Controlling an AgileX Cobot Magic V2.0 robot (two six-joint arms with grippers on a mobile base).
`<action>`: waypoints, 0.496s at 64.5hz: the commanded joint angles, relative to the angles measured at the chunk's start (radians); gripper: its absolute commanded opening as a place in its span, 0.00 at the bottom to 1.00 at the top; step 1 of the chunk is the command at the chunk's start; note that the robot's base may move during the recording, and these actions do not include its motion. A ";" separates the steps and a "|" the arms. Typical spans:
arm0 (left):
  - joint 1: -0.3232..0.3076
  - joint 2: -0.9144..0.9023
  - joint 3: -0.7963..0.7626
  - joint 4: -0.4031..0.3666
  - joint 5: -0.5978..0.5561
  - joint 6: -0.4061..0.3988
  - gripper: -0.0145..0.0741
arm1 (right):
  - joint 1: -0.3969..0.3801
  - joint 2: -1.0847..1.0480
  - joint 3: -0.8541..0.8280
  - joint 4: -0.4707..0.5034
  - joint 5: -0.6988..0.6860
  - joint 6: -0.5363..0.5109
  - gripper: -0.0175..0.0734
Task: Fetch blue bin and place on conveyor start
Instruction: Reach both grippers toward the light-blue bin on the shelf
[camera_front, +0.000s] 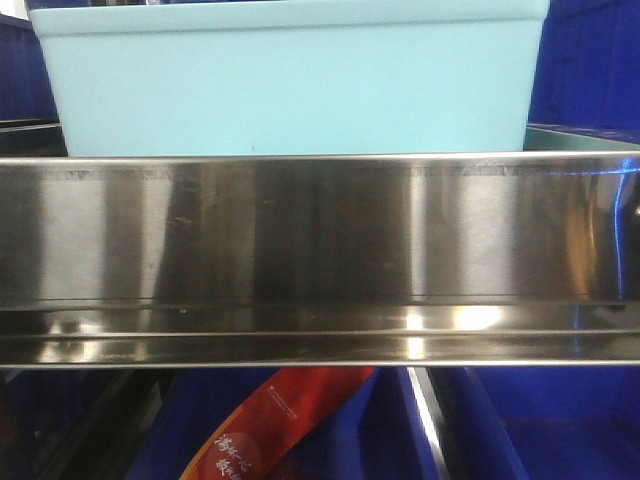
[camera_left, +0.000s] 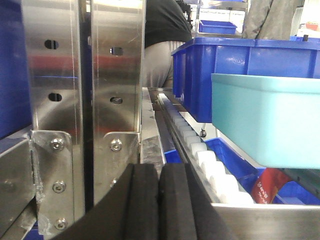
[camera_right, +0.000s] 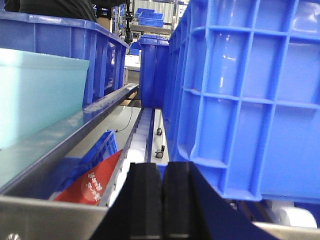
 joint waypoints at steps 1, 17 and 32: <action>-0.002 -0.004 -0.001 0.003 -0.049 -0.002 0.04 | -0.006 -0.004 -0.001 0.001 -0.052 -0.003 0.01; -0.002 -0.004 -0.135 0.004 0.109 -0.002 0.04 | -0.006 -0.004 -0.098 0.001 0.094 -0.003 0.01; -0.002 0.007 -0.332 0.016 0.322 -0.002 0.04 | -0.006 0.018 -0.312 0.001 0.346 -0.003 0.01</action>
